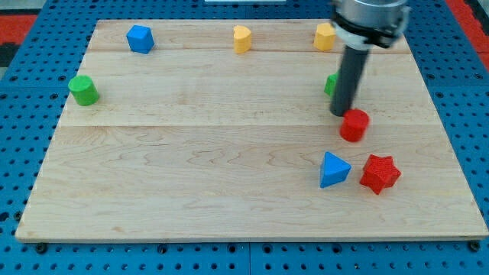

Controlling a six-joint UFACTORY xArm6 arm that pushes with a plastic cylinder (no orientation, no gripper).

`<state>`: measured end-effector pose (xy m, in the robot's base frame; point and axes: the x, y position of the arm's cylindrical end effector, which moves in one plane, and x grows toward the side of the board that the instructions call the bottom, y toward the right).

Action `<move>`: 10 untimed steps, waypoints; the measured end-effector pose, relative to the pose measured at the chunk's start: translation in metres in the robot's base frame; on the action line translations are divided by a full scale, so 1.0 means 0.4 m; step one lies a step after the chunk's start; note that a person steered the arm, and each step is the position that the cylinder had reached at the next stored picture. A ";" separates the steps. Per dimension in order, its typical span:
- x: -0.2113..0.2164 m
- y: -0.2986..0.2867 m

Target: Push the green star into the red circle

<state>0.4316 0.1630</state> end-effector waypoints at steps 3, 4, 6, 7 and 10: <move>-0.102 0.052; -0.284 0.116; -0.189 -0.061; -0.095 -0.048; -0.065 0.005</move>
<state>0.4055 0.1649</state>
